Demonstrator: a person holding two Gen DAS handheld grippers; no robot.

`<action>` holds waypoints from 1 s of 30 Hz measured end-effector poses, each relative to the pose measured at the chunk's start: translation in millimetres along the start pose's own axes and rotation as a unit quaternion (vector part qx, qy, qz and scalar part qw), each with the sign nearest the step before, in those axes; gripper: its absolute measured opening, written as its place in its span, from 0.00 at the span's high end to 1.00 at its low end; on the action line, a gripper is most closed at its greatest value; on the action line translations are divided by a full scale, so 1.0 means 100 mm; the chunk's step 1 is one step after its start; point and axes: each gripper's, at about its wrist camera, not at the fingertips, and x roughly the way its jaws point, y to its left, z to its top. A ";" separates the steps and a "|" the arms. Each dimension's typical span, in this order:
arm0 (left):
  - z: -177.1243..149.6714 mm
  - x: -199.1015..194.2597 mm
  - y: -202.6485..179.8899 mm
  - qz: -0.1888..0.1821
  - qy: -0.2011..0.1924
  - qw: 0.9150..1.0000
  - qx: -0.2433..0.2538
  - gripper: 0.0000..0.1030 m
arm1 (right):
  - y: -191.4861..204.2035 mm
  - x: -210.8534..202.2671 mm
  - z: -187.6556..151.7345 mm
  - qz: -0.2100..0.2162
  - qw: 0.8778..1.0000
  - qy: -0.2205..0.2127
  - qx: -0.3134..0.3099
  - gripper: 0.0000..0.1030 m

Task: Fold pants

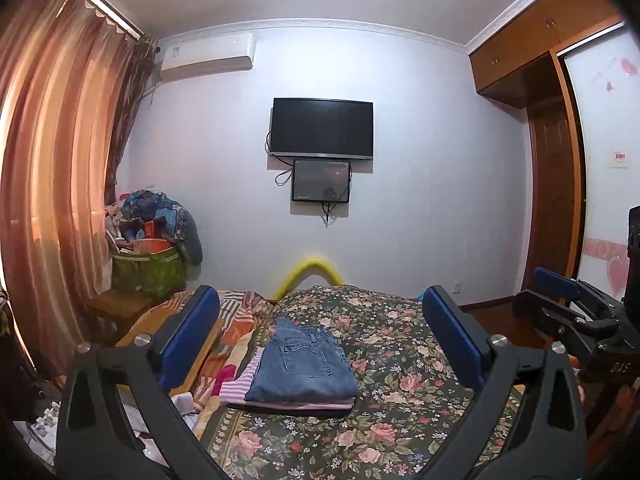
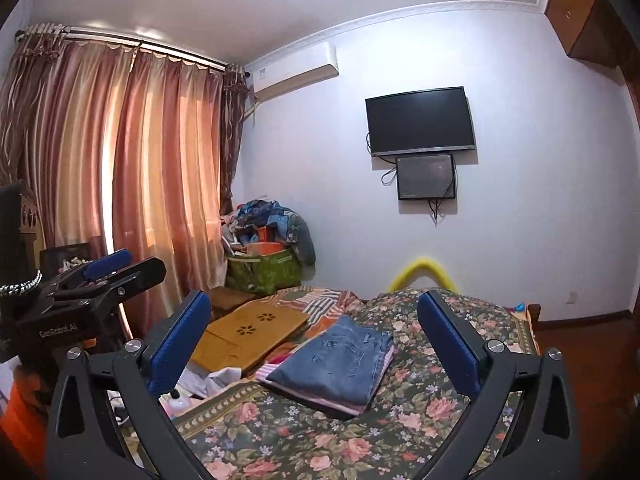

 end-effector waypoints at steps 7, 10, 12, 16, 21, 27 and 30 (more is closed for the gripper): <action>-0.01 0.01 -0.01 0.001 0.002 1.000 0.002 0.00 | -0.01 -0.02 0.01 0.000 1.000 0.002 0.001 0.00; -0.01 0.01 -0.01 0.001 0.002 1.000 0.002 0.00 | -0.01 -0.02 0.02 0.001 1.000 0.002 0.001 0.00; -0.01 0.01 -0.01 0.001 0.001 1.000 0.003 0.00 | -0.01 -0.02 0.02 0.000 1.000 0.002 0.000 0.00; -0.02 0.02 -0.02 0.000 0.001 1.000 0.003 0.00 | -0.01 -0.01 0.02 0.001 1.000 0.003 0.001 0.00; -0.03 0.02 -0.03 -0.001 0.000 1.000 0.004 0.00 | -0.02 -0.02 0.02 0.001 1.000 0.002 0.001 0.00; -0.03 0.02 -0.03 -0.001 0.000 1.000 0.004 0.00 | -0.01 -0.02 0.01 -0.003 1.000 0.003 0.001 0.00; -0.02 0.03 -0.03 -0.003 0.000 1.000 0.005 0.00 | -0.01 -0.01 0.01 -0.004 1.000 0.004 0.002 0.00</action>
